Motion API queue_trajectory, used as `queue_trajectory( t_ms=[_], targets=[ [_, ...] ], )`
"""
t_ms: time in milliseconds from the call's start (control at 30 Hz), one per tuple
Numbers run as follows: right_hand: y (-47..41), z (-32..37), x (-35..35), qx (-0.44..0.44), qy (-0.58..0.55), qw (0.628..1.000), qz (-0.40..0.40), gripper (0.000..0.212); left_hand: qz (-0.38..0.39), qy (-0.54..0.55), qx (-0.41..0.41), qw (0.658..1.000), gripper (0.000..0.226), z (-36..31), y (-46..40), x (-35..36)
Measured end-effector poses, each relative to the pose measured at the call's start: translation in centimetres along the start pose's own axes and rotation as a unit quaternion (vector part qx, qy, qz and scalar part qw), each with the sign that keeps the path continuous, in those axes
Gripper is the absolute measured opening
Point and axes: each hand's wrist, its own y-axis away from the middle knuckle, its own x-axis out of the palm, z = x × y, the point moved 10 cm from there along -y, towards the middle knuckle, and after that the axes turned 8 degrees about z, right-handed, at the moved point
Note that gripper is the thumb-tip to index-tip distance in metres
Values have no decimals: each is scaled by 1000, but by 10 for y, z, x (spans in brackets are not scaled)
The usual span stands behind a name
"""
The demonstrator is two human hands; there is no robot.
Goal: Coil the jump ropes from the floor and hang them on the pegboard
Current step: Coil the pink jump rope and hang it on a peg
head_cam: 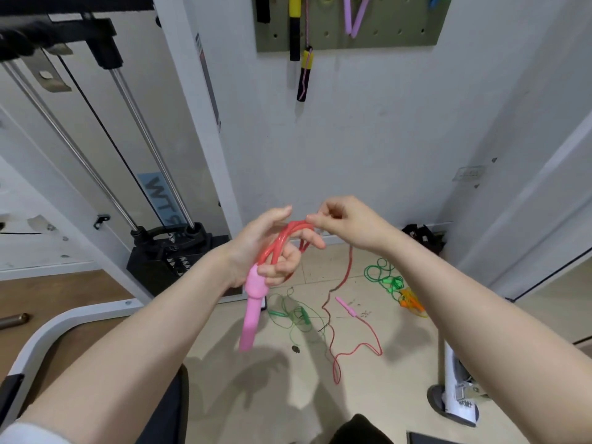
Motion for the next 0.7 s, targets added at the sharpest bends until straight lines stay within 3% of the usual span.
queue_trajectory(
  t_ms=[33,100,167,267,333,467,567,633,700],
  targets=[
    [1,-4,11,-2,-6,1000,31,33,25,6,7,1000,64,-2,3,3],
    [5,-8,34,-15,-120,989,86,42,58,15,62,996,55,-15,9,12],
    [5,-10,43,-26,-219,972,85,41,39,40,151,987,51,-36,12,14],
    [2,-28,48,26,-220,973,64,33,-128,60,260,955,49,-64,18,-17],
    [6,-39,56,79,-163,979,88,32,-226,76,275,931,45,-70,27,-35],
    [18,-29,65,114,-107,976,155,35,-322,60,250,911,60,-61,38,-65],
    [35,-10,75,139,-54,949,279,26,-432,-58,196,878,66,-56,49,-90],
    [41,5,69,115,92,944,296,20,-477,-179,129,851,68,-56,51,-99],
    [37,25,57,53,252,931,258,19,-444,-270,60,852,71,-49,35,-89]
  ],
)
